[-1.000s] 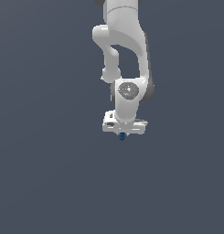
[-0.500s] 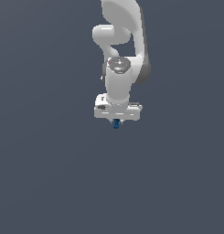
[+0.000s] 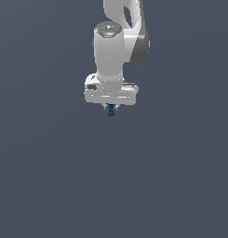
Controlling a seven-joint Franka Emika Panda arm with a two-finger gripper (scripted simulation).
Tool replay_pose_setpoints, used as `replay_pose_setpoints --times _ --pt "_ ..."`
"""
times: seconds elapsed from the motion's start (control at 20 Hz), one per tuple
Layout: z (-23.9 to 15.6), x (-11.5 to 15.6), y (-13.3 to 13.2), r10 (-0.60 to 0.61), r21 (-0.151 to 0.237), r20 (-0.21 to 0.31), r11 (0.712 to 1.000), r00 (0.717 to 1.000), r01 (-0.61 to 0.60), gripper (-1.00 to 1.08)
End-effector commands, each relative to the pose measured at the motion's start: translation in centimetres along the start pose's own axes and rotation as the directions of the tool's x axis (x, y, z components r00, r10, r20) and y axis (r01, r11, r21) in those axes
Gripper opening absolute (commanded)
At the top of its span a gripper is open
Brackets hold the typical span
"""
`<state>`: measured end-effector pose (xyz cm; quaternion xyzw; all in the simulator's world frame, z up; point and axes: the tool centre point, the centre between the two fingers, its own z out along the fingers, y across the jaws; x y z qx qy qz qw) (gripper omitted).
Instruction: Pick up the object and move it to a goal position.
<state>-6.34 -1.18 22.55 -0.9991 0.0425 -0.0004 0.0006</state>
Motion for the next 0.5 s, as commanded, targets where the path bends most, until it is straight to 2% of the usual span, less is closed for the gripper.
replay_pose_setpoints --times 0.0,0.45 --pt "-1.5 -0.4 0.7 -0.001 0.000 0.001 1.000 1.000 0.001 -1.00" --pt "-3.8 -1.0 1.7 -0.001 -0.001 0.001 1.000 1.000 0.001 -1.00"
